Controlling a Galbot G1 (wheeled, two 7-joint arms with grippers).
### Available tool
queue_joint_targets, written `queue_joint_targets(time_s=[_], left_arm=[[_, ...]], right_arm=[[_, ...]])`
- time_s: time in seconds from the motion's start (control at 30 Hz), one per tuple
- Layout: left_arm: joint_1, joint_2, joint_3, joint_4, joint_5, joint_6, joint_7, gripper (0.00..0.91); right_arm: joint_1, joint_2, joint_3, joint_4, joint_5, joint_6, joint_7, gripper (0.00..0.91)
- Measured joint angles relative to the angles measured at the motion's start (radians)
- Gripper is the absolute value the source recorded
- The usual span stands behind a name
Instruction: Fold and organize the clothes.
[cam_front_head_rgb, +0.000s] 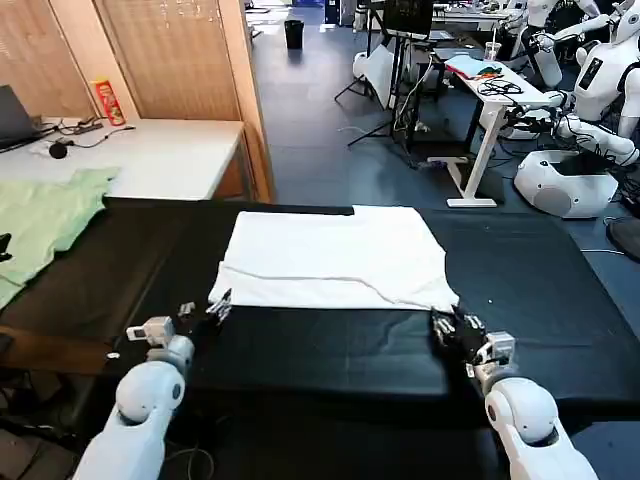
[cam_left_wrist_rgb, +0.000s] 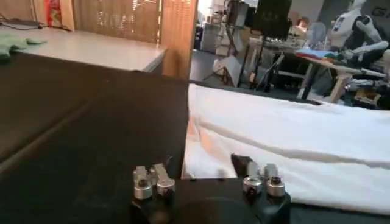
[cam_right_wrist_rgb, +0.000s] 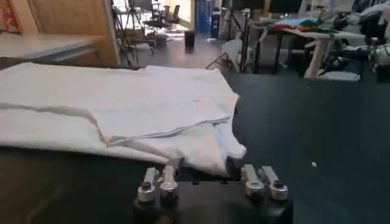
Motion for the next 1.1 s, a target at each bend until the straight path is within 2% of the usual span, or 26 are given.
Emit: queue_joint_targets(time_s=[0.03,0.2,0.37,0.63,0.83,1.0,1.03,1.07,1.1], left_arm=[[0.0,-0.001,0.0,0.003,-0.005,0.003,-0.001,0.0],[0.016,0.004,-0.003,-0.007,-0.006,0.008,-0.005,0.0],[0.053,0.022,-0.002,-0.045,0.03,0.013,-0.018,0.0],[0.163,0.081,-0.015,-0.153,0.049,0.034,-0.049,0.0],[0.276,0.126,-0.041,-0.257,0.07,0.036,-0.044,0.0],[0.365,0.143,-0.067,-0.323,0.088,0.031,-0.044,0.0],[0.383,0.144,-0.072,-0.336,0.087,0.029,-0.044,0.117],[0.398,0.145,-0.077,-0.348,0.086,0.027,-0.042,0.878],[0.411,0.146,-0.082,-0.358,0.084,0.025,-0.041,0.878]], right_arm=[[-0.003,-0.001,0.0,0.005,0.003,-0.008,0.007,0.068],[-0.029,-0.016,0.011,0.051,0.042,-0.059,0.046,0.068],[-0.075,-0.038,0.033,0.144,0.095,-0.13,0.098,0.068],[-0.205,-0.054,0.087,0.293,0.11,-0.214,0.15,0.068],[-0.333,-0.032,0.125,0.385,0.092,-0.225,0.151,0.068],[-0.397,-0.014,0.131,0.417,0.077,-0.225,0.146,0.068],[-0.405,-0.013,0.131,0.423,0.077,-0.227,0.145,0.117],[-0.413,-0.012,0.132,0.431,0.077,-0.231,0.144,0.556],[-0.421,-0.012,0.134,0.439,0.077,-0.235,0.143,0.878]])
